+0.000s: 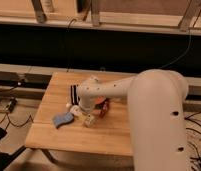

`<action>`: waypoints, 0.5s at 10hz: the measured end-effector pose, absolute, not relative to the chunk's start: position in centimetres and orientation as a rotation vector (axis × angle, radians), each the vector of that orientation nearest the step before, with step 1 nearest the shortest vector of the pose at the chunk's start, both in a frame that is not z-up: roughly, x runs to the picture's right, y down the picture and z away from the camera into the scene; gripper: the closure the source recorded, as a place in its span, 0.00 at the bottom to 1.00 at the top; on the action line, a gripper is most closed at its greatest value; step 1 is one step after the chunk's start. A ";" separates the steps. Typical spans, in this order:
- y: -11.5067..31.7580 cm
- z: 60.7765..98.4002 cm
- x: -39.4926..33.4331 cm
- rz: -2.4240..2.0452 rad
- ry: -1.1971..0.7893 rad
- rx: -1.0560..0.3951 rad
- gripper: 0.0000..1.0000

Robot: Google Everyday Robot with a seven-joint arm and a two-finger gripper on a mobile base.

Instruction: Place the bottle in the ceramic bowl

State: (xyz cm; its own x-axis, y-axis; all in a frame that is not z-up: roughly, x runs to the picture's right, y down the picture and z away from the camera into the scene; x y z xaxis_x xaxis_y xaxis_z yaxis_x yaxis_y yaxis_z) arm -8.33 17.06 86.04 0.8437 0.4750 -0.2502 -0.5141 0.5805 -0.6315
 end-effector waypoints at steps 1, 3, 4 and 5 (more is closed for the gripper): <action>16.8 85.7 -8.1 0.585 0.054 -0.751 0.99; 15.0 83.6 -7.5 0.613 0.045 -0.713 1.00; 13.7 82.4 -7.3 0.626 0.032 -0.681 1.00; 11.4 80.2 -6.7 0.643 0.010 -0.623 1.00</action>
State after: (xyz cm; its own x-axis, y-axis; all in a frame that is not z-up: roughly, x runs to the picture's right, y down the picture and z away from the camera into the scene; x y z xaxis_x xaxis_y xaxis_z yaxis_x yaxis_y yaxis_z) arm -6.71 11.37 80.21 0.8068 0.5574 -0.1961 -0.5632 0.6252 -0.5402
